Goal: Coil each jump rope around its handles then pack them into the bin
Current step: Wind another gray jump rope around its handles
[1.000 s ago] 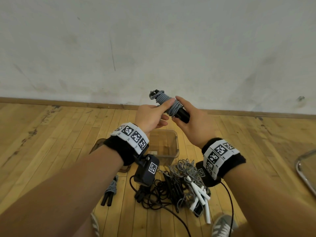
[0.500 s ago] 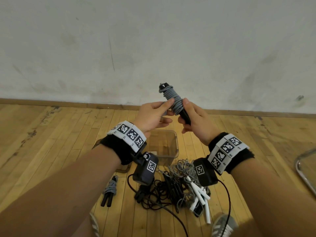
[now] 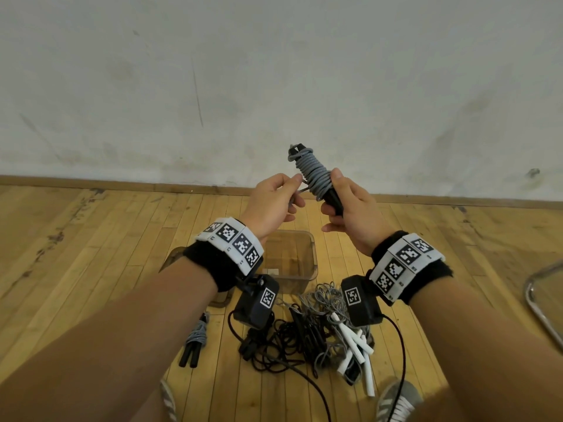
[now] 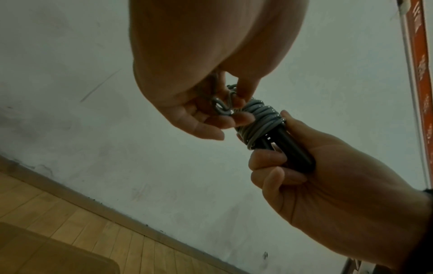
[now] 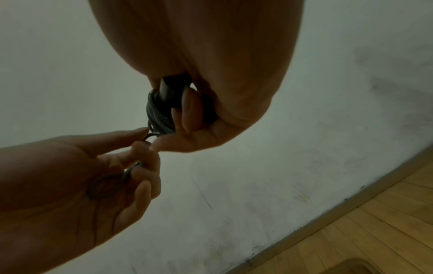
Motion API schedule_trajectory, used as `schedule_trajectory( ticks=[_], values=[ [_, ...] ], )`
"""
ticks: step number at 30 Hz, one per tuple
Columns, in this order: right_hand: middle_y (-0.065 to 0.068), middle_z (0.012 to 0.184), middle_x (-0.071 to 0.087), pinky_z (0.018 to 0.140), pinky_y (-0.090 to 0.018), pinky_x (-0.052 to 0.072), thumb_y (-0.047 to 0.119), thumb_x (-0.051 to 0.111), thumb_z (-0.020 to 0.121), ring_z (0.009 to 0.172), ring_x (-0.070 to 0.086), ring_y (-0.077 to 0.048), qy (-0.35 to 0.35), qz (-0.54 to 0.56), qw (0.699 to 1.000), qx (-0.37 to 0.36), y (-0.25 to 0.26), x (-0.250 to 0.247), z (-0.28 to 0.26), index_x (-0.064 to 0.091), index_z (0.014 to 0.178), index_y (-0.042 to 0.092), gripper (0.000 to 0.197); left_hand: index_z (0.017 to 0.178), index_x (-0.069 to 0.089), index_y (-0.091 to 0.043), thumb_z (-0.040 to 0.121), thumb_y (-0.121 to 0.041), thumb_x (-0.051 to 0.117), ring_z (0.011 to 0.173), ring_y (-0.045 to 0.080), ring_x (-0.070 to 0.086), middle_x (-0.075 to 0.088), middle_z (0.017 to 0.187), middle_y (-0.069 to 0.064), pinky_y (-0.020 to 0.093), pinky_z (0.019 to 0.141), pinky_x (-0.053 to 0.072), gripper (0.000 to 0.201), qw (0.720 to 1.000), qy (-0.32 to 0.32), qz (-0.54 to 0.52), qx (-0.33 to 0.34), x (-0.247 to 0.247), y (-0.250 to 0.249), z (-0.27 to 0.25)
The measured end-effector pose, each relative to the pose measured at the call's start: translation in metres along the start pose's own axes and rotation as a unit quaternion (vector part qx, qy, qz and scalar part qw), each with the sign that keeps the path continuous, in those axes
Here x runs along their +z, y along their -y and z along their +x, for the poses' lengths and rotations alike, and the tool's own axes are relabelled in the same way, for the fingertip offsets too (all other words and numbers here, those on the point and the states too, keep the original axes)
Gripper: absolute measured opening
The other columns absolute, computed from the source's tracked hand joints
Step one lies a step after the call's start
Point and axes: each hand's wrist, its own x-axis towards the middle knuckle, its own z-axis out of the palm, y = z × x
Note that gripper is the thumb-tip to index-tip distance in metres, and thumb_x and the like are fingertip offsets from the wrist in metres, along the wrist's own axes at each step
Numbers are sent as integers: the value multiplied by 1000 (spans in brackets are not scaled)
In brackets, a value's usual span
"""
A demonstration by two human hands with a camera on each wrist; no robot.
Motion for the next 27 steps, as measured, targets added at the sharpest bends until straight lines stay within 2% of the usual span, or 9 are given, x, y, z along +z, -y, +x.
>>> schedule_trajectory(
  ticks=[2,7,14,17,20,21,23,25,27],
  values=[
    [0,73,47,55,-27,53,54,40,105,54,46,-6,-14,-6,1000,-2,-1,-1,2,57,127,9,53,88,61,-14,104,-36,57,58,11,52,62,69,-1,27,62,53,27,1000,4,9,8,-1,1,1],
    [-2,78,49,56,-29,55,53,43,104,60,49,-4,-46,-31,998,-16,-5,-5,6,58,127,13,48,106,69,-11,99,-26,67,50,13,51,63,60,0,25,54,50,17,999,16,28,2,-3,-1,0],
    [6,85,56,58,-28,59,54,47,101,79,55,-11,-84,-138,986,-51,-11,-3,6,56,135,20,49,104,63,-7,92,-8,65,44,11,48,60,58,1,25,49,45,12,995,6,85,-44,-3,-4,0],
    [9,101,63,62,-31,63,54,49,101,86,62,-10,-99,-193,974,-66,-11,-7,7,53,137,22,48,106,60,-4,93,-3,61,46,12,53,65,58,2,24,49,49,13,996,13,72,-47,-4,-4,-1],
    [4,115,64,66,-35,64,52,51,101,93,64,-10,-130,-176,974,-64,-8,-21,10,50,144,18,55,109,63,-3,99,-2,55,58,14,67,73,66,5,27,61,58,13,999,-4,42,-21,-9,-6,-2],
    [4,114,63,66,-34,64,50,51,102,94,63,-9,-124,-150,980,-52,-7,-26,11,50,144,17,54,108,64,-5,100,-4,56,65,16,71,76,72,6,29,67,60,12,999,-10,31,-6,-12,-7,-2],
    [4,98,60,65,-30,62,48,51,102,88,59,-9,-104,-104,989,-32,-4,-33,11,56,139,15,49,108,67,-11,101,-9,58,80,15,76,79,81,4,28,75,61,11,1000,-13,23,12,-16,-9,-1],
    [7,78,51,66,-30,60,48,50,103,73,53,-8,-97,-60,993,-18,-3,-35,9,64,125,13,44,108,68,-14,101,-11,58,87,15,76,79,85,2,28,78,60,13,1000,-16,21,0,-17,-6,1],
    [4,71,42,69,-32,61,50,47,103,63,45,-8,-84,-21,996,-2,-1,-33,8,67,109,14,42,109,69,-17,101,-14,60,93,15,74,79,92,0,29,78,59,13,999,-20,25,-13,-14,-1,1]
  ],
)
